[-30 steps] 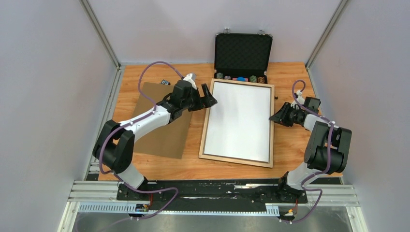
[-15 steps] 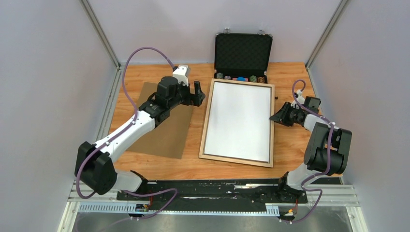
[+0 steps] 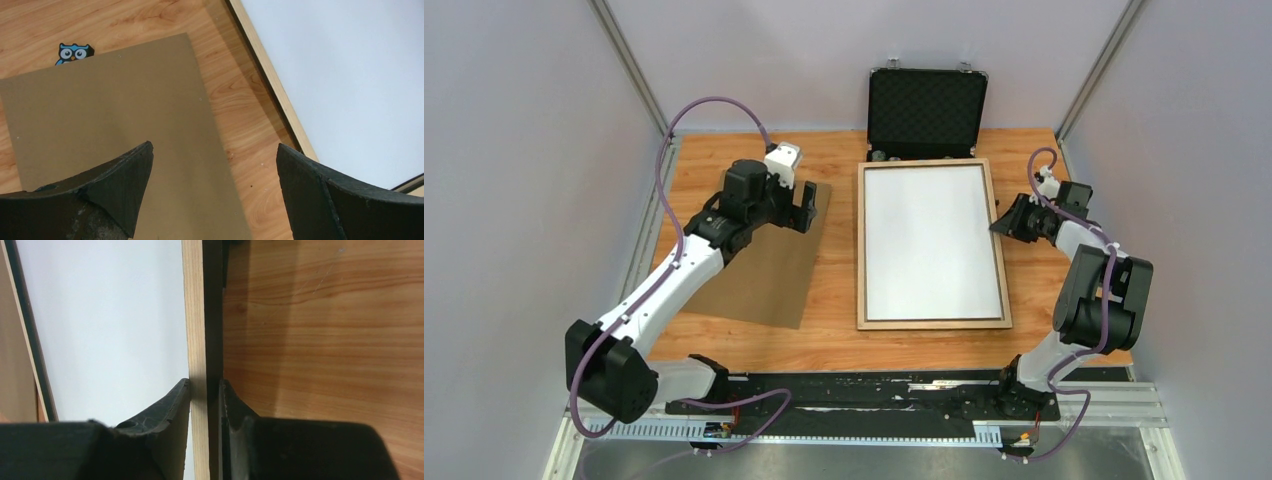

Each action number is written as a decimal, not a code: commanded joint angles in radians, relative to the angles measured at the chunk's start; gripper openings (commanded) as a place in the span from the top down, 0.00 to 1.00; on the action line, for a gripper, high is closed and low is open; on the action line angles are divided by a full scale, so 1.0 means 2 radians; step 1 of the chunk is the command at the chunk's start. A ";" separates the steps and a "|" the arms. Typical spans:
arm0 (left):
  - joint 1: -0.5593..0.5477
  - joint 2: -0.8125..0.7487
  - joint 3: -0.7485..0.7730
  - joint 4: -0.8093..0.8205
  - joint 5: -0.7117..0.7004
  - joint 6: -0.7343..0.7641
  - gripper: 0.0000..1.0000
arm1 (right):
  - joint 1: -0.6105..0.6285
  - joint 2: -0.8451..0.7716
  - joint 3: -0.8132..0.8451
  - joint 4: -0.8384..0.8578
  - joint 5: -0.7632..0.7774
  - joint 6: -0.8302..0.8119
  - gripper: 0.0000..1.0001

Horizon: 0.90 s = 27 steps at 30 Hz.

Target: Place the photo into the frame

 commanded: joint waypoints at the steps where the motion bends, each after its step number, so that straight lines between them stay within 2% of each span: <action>1: 0.011 -0.030 -0.012 0.003 0.019 0.030 0.00 | -0.001 0.007 0.036 0.011 -0.006 -0.018 0.87; 12: 0.024 -0.024 -0.012 -0.001 0.028 0.021 0.00 | -0.001 0.005 0.021 0.013 -0.016 -0.014 0.84; 27: 0.049 -0.027 -0.017 -0.003 0.041 0.016 0.00 | -0.003 -0.001 0.008 0.017 -0.004 -0.019 0.61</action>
